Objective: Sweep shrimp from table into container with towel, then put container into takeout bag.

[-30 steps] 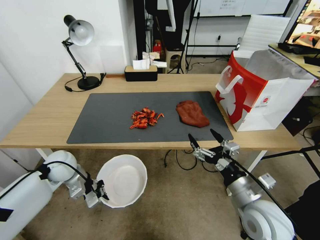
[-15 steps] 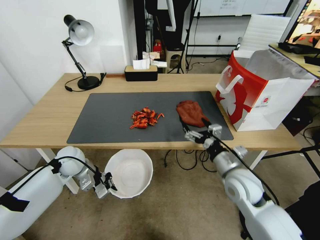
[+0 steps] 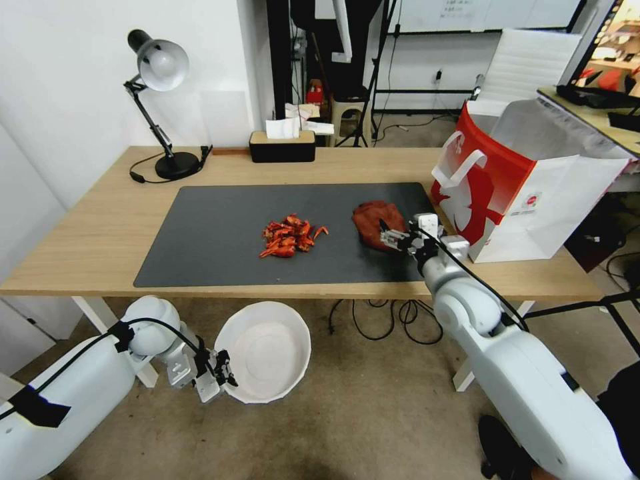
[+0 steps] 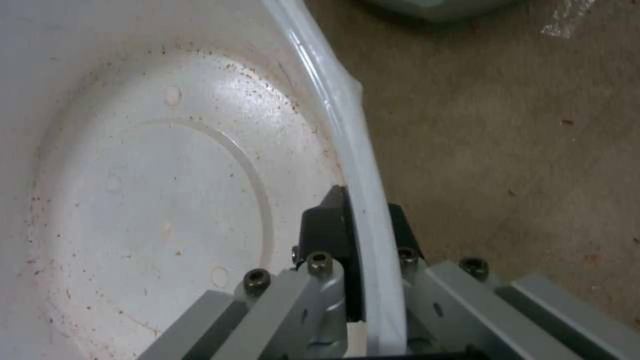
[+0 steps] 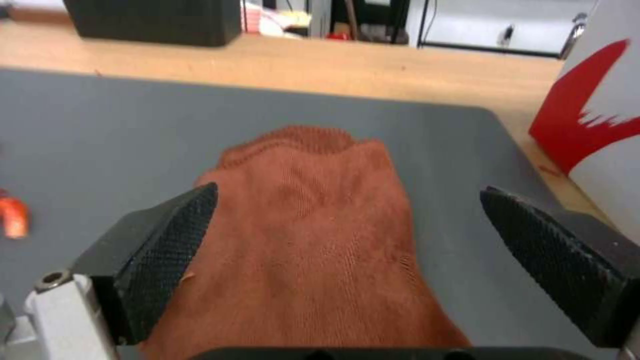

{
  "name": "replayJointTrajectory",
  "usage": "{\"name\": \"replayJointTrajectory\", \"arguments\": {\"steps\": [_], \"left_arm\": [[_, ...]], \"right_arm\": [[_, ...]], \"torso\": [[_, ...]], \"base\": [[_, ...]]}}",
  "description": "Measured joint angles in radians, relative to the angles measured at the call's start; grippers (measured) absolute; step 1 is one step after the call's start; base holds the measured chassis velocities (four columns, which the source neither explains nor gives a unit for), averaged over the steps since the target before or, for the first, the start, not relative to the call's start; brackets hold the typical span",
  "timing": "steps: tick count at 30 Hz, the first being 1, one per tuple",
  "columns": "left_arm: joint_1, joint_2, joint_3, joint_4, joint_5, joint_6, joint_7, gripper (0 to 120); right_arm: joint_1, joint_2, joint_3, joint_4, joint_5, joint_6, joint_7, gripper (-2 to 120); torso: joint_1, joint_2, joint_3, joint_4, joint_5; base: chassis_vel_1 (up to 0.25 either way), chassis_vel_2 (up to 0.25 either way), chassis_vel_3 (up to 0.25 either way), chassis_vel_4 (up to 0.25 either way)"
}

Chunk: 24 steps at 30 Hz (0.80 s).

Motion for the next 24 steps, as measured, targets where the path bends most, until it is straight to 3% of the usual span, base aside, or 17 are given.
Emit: {"name": "replayJointTrajectory", "arguments": {"steps": [14, 24], "left_arm": [[0.032, 0.024, -0.031, -0.027, -0.009, 0.002, -0.001, 0], [0.032, 0.044, -0.011, -0.029, -0.009, 0.001, -0.001, 0]], "right_arm": [[0.032, -0.001, -0.039, 0.000, 0.037, -0.081, 0.038, 100], [0.048, -0.027, -0.052, 0.002, 0.067, -0.124, 0.045, 100]], "torso": [[0.000, 0.000, 0.000, 0.0000, -0.0001], [0.000, 0.000, 0.000, 0.0001, 0.0001]], "base": [[0.000, 0.000, 0.000, 0.000], [0.000, 0.000, 0.000, 0.000]]}}
